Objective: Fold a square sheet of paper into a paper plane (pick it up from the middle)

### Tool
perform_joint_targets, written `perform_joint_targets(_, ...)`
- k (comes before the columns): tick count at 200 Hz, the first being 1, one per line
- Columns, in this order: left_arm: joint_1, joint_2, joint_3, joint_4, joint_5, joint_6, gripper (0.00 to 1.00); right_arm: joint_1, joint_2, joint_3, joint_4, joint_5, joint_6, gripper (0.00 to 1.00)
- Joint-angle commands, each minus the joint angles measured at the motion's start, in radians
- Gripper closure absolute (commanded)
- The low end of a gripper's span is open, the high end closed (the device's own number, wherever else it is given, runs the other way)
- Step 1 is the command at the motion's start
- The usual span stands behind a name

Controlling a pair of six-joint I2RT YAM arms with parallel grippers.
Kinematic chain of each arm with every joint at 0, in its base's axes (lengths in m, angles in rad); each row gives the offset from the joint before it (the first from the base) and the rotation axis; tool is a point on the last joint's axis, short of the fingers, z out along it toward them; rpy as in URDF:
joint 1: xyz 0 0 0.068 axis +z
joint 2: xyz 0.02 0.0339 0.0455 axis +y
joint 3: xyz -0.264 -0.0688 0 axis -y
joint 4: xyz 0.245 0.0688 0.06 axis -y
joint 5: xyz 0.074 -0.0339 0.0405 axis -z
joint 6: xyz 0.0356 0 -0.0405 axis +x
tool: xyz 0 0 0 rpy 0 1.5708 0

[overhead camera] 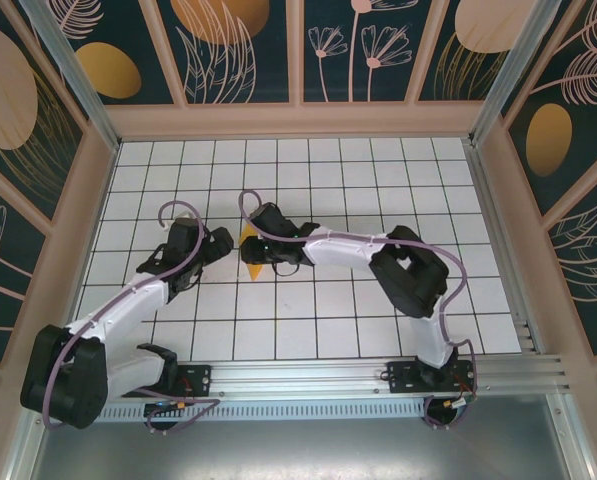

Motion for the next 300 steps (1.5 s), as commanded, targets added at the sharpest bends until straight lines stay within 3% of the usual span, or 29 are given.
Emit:
perform_joint_targets(1,0.028,-0.037,-0.027,0.009,0.029,-0.024,0.03,0.004,0.069,0.083,-0.073,-0.039,-0.010,0.70)
perform_joint_targets(69,0.040,-0.033,-0.035,0.020,0.061,-0.017,0.02,-0.009,0.117,0.083,-0.201,-0.067,-0.113,0.72)
perform_joint_targets(104,0.040,-0.031,-0.040,0.030,0.083,-0.012,0.01,-0.049,0.061,-0.037,-0.257,-0.079,-0.334,0.72)
perform_joint_targets(136,0.040,-0.030,-0.045,0.040,0.107,-0.008,0.01,-0.119,-0.049,-0.199,-0.290,-0.186,-0.590,0.71)
perform_joint_targets(154,0.040,-0.028,-0.050,0.051,0.116,-0.004,0.01,-0.141,-0.122,-0.244,-0.296,-0.168,-0.641,0.70)
perform_joint_targets(178,0.039,-0.025,-0.048,0.056,0.129,0.004,0.01,-0.153,-0.220,-0.243,-0.239,-0.125,-0.562,0.66)
perform_joint_targets(199,0.040,-0.025,-0.045,0.056,0.135,0.010,0.02,-0.153,-0.275,-0.230,-0.171,-0.016,-0.371,0.59)
perform_joint_targets(236,0.039,-0.024,-0.052,0.067,0.143,0.006,0.01,-0.152,-0.231,-0.207,-0.112,0.131,-0.063,0.57)
perform_joint_targets(300,0.039,-0.025,-0.066,0.086,0.178,-0.002,0.01,-0.156,-0.039,-0.049,-0.189,0.203,-0.032,0.57)
